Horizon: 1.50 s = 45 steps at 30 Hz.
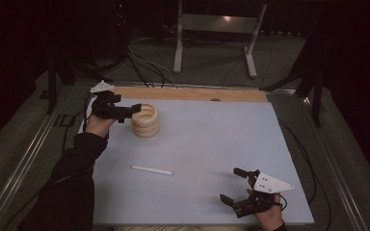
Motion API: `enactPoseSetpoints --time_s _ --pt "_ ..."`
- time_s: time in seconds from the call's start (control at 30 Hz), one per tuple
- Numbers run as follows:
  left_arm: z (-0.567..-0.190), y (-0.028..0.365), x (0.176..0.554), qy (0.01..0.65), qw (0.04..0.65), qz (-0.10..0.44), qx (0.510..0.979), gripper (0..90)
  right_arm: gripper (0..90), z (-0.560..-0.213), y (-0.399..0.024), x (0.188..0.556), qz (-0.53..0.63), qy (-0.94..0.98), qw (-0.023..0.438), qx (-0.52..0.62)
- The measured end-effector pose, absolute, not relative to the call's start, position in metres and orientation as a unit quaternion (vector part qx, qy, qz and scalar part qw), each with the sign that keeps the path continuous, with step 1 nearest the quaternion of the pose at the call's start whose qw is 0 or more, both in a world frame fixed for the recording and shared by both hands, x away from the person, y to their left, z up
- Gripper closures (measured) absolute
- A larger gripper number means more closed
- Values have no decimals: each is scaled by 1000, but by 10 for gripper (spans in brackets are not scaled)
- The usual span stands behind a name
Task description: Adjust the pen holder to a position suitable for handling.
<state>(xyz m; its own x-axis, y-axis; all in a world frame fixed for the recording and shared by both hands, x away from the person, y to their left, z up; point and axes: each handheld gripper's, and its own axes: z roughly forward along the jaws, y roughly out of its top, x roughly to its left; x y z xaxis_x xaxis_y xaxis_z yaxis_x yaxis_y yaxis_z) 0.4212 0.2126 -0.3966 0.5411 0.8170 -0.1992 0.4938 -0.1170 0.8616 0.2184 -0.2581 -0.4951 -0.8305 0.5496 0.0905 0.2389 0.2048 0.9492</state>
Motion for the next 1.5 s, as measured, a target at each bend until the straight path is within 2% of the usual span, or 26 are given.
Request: enactPoseSetpoints --time_s 0.13,0.73,0.9,0.93,1.03,1.07,1.1,1.13,1.23,1.27,1.5 --pt "-402 214 430 475 476 169 721 2 0 -495 -258 219 575 764 135 258" --pt "-426 215 460 576 410 89 701 16 0 -496 -258 218 573 767 135 256" --pt "-430 212 466 593 383 82 703 96 0 -496 -258 218 573 767 133 255" --pt "-430 211 467 597 377 84 703 162 0 -496 -258 218 572 768 132 256" --pt "-431 208 471 601 362 75 709 189 0 -496 -258 218 573 767 133 256" --pt "-430 206 472 602 355 76 711 248 0 -496 -258 218 572 768 133 256" --pt "-430 205 473 604 347 75 713 248 0 -496 -258 218 572 768 133 256" --pt "-430 204 474 606 341 78 715 311 0 -496 -258 218 572 768 133 256" --pt "-430 201 477 612 325 83 716 365 0 -496 -258 218 572 768 133 256" --pt "-431 201 478 614 320 82 717 420 0 -496 -258 218 571 769 133 256" --pt "-436 196 483 615 301 72 725 532 0 -496 -259 218 570 769 133 257"
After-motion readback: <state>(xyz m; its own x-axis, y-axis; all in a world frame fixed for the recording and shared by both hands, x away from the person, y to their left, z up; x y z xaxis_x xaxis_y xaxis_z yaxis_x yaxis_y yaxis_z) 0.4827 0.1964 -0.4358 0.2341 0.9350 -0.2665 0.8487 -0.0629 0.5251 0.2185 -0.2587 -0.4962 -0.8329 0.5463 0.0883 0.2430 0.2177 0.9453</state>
